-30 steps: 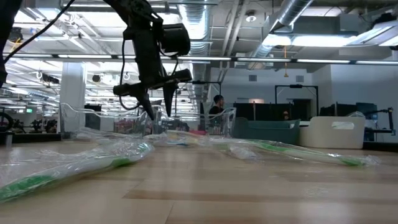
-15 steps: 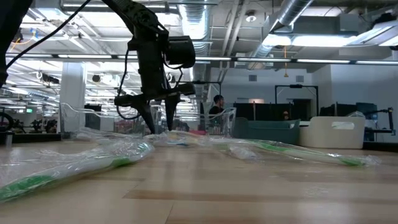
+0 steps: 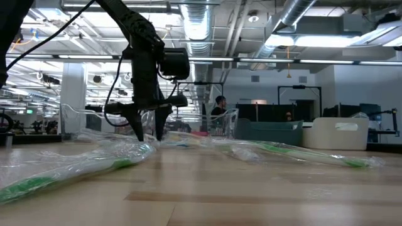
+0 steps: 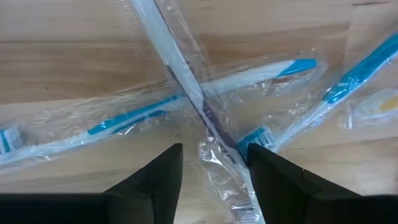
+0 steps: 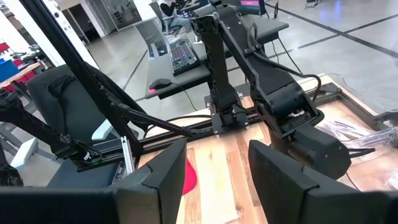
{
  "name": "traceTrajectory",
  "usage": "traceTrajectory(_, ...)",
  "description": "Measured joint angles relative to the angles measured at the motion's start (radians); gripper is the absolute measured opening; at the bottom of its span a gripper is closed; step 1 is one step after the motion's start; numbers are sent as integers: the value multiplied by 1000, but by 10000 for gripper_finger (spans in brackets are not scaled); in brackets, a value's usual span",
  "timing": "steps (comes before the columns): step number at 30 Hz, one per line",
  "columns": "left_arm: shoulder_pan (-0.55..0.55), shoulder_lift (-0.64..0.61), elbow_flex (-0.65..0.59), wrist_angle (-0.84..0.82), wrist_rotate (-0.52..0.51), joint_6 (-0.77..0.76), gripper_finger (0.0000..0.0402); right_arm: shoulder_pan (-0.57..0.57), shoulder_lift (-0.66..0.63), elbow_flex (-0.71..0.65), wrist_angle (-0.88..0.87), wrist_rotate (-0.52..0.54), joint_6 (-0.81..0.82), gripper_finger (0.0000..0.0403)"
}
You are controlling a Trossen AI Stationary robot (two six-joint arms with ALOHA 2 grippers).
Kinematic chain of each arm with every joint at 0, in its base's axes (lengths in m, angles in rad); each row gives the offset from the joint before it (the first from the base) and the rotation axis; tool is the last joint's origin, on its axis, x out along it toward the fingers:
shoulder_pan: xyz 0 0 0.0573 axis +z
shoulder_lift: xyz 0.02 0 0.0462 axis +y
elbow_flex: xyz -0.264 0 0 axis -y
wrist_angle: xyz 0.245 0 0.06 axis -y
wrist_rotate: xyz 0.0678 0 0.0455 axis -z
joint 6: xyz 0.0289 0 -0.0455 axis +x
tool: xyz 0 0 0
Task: Pick & Place Toothbrushes
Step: Put the violet toothbrush into the left transparent bin
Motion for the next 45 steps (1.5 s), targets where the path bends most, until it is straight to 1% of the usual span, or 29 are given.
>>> traceTrajectory(3,-6,0,0,5,6,1,166,0,0,0,0,0,0,168)
traceTrajectory(5,-6,0,0,5,9,6,149,0,0,0,0,0,0,168)
traceTrajectory(8,-6,0,0,11,10,26,111,0,0,0,0,0,0,168)
traceTrajectory(13,-15,-2,-1,5,20,51,32,3,0,0,0,0,0,168)
traceTrajectory(15,-30,-8,-2,-2,19,52,13,12,0,0,0,1,0,168)
traceTrajectory(20,-70,-44,-2,-2,20,54,21,35,0,0,0,2,0,168)
traceTrajectory(22,-90,-70,-1,12,19,65,19,39,0,0,0,6,0,168)
traceTrajectory(25,-113,-122,2,10,6,63,9,40,0,0,0,24,-8,168)
traceTrajectory(28,-127,-173,2,6,-29,57,8,39,0,0,0,25,-8,168)
traceTrajectory(34,-130,-274,1,0,-35,73,7,39,0,0,0,25,-11,168)
traceTrajectory(37,-130,-336,1,-1,-56,155,8,40,0,0,0,25,-11,168)
traceTrajectory(40,-120,-410,0,-4,-124,289,8,42,0,0,0,25,-11,168)
traceTrajectory(43,-71,-483,1,-34,-161,416,7,47,0,0,0,25,-11,168)
traceTrajectory(45,-10,-525,1,-76,-164,496,7,48,0,0,0,25,-10,168)
